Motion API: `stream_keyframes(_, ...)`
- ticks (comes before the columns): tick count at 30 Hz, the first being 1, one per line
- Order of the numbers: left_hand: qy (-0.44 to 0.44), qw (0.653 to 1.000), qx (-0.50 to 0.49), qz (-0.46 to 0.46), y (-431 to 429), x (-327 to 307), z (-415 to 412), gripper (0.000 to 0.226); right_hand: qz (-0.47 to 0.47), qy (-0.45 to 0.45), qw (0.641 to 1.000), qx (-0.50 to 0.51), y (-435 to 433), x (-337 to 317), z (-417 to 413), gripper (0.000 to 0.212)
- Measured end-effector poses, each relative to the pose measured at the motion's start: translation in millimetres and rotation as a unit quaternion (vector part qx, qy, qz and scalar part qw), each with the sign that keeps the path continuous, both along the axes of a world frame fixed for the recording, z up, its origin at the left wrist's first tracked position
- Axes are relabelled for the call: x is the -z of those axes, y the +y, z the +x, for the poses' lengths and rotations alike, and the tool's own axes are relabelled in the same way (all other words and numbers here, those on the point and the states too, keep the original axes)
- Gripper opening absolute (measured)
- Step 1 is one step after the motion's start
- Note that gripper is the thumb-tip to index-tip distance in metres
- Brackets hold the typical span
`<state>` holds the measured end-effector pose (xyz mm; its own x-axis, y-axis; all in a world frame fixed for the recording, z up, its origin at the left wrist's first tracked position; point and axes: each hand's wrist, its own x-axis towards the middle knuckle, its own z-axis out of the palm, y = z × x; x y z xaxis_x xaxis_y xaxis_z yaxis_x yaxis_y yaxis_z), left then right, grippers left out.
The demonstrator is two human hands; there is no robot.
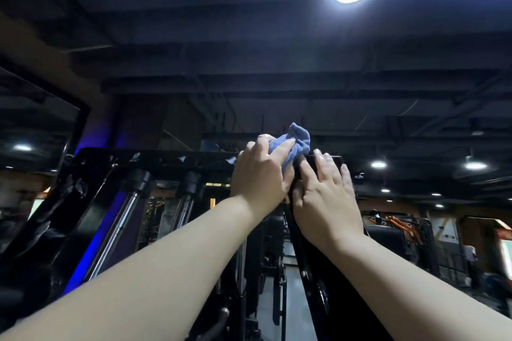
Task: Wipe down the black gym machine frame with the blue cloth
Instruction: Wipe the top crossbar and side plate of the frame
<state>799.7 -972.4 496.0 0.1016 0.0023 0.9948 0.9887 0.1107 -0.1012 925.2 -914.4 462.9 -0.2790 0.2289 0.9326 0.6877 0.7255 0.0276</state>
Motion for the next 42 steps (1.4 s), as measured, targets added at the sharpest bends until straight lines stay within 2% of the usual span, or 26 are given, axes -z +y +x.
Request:
stream_keyframes(3, -0.008, 0.999, -0.038, 0.036, -9, 2, -22, 0.042, 0.005, 0.014, 1.0, 0.015, -3, 6, -2, 0.075)
stream_keyframes(5, -0.113, 0.992, -0.035, 0.046, -18, -7, -26, 0.041, 0.009, 0.023, 1.0, 0.013, -3, 7, -3, 0.072)
stream_keyframes(7, -0.238, 0.969, -0.022, 0.052, -19, -16, -22, 0.042, 0.015, 0.02, 1.0, 0.014, -3, 7, -5, 0.071)
stream_keyframes(8, -0.268, 0.962, -0.018, 0.04, -18, -18, -14, 0.043, 0.013, 0.02, 1.0, 0.015, -2, 8, -6, 0.071)
stream_keyframes(10, -0.254, 0.967, 0.02, -0.005, -10, -18, 9, 0.045, 0.004, 0.014, 1.0, 0.019, -1, 9, -4, 0.071)
stream_keyframes(12, -0.176, 0.98, 0.056, -0.067, 1, -12, 31, 0.044, -0.003, -0.01, 0.999, 0.035, 1, 10, 1, 0.074)
stream_keyframes(14, -0.112, 0.987, 0.044, -0.105, 4, -8, 37, 0.046, 0.001, -0.015, 0.999, 0.038, 1, 10, 2, 0.083)
stream_keyframes(19, -0.088, 0.994, -0.014, -0.065, -15, -10, -10, 0.047, 0.011, 0.019, 1.0, 0.021, -2, 10, -3, 0.074)
stream_keyframes(24, -0.202, 0.979, -0.037, 0.007, -47, -13, -56, 0.04, 0.027, 0.031, 0.999, 0.021, 1, 10, -7, 0.073)
stream_keyframes(27, -0.317, 0.946, -0.036, 0.057, -46, -14, -61, 0.042, 0.025, 0.023, 0.999, 0.03, 2, 11, -7, 0.074)
stream_keyframes(29, -0.363, 0.929, -0.036, 0.063, -36, -17, -44, 0.041, 0.025, 0.023, 0.999, 0.035, 2, 12, -6, 0.075)
stream_keyframes(31, -0.335, 0.942, -0.008, 0.019, -26, -22, -16, 0.039, 0.022, 0.023, 0.999, 0.037, 3, 11, -5, 0.075)
stream_keyframes(34, -0.187, 0.976, 0.019, -0.11, -15, -15, 19, 0.042, 0.021, 0.025, 0.999, 0.035, 4, 11, -3, 0.079)
stream_keyframes(36, -0.12, 0.98, 0.008, -0.158, -18, -12, 16, 0.053, 0.023, 0.025, 0.999, 0.034, 4, 11, -3, 0.081)
stream_keyframes(39, -0.1, 0.981, -0.013, -0.163, -34, -16, -10, 0.055, 0.019, 0.026, 0.999, 0.03, 2, 10, -5, 0.077)
stream_keyframes(42, -0.15, 0.979, -0.042, -0.128, -53, -15, -38, 0.05, 0.018, 0.025, 0.999, 0.031, 1, 10, -6, 0.074)
